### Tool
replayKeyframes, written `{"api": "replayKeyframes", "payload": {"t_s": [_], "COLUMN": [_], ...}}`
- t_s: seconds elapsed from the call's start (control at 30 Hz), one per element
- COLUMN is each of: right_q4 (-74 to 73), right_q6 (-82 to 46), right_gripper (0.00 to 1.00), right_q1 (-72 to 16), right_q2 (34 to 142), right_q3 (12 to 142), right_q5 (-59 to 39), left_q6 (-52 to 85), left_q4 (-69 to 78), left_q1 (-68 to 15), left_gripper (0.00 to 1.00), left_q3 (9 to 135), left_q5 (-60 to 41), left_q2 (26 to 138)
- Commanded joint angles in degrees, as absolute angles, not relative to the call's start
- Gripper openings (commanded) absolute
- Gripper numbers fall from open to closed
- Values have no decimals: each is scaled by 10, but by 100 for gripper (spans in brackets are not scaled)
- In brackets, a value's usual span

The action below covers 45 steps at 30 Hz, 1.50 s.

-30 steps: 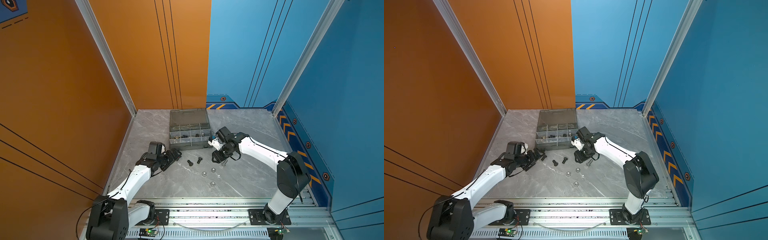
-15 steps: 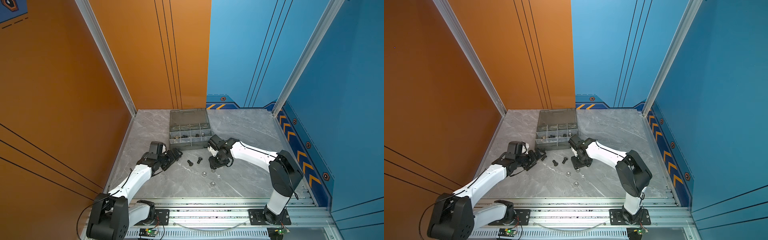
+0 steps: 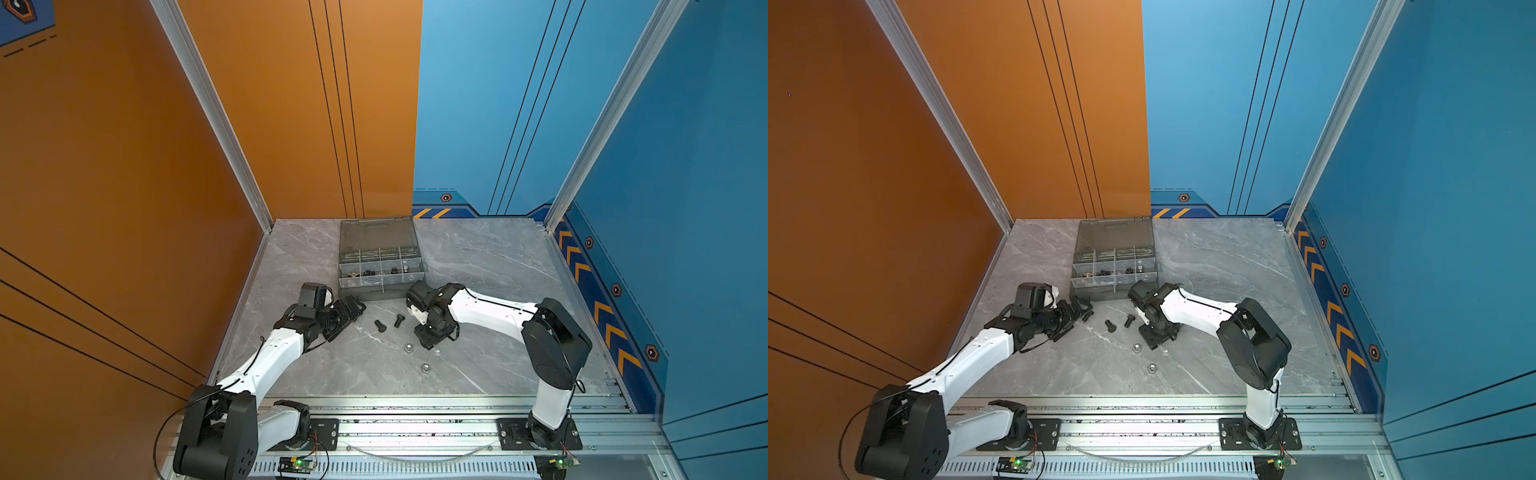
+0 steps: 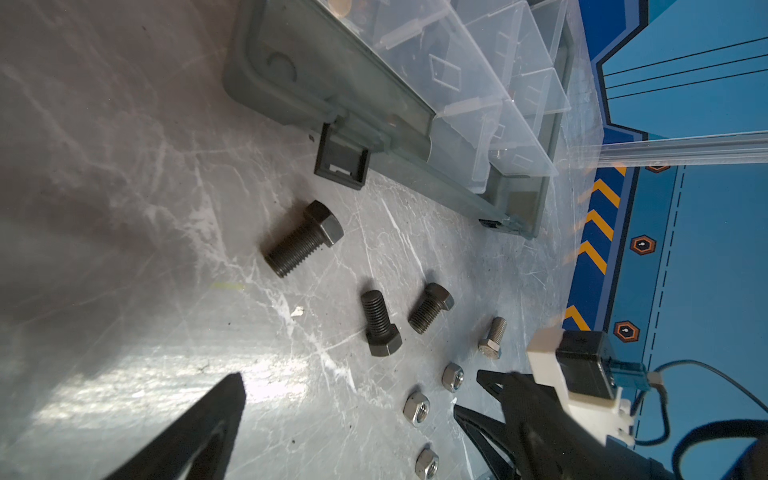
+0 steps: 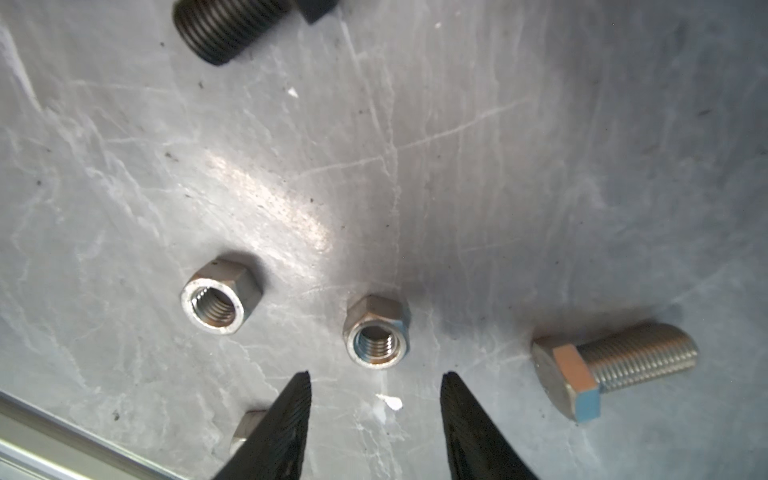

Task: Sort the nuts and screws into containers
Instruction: 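Lower the right gripper around the silver hex nut and close, then lift the silver nut with the right gripper over the box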

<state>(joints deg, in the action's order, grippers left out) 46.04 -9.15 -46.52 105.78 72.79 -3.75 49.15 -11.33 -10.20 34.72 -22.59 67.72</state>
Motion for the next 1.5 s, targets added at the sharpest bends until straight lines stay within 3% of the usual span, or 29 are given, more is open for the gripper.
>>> {"api": "replayKeyframes", "payload": {"t_s": [0.0,0.53,1.17,1.37,1.47], "right_q4": [474,447,428,427,428], "right_q6": [-58,-60,-58,-58,-59], "right_gripper": [53,51,42,34,22], "right_q1": [-469,-483,-479,-474,-471], "right_q2": [1069,1088,1113,1118,1118], "right_q3": [735,738,735,734,734], "right_q5": [-11,5,0,-5,-9], "left_q6": [491,492,492,492,494], "left_q4": [-115,-126,-134,-133,-132], "left_q1": [-105,-105,-107,-107,-107], "left_gripper": [98,98,98,98,98], "left_q3": [352,353,356,356,356], "left_q5": [-226,-224,-217,-217,-217], "left_q2": [668,654,655,657,657]}}
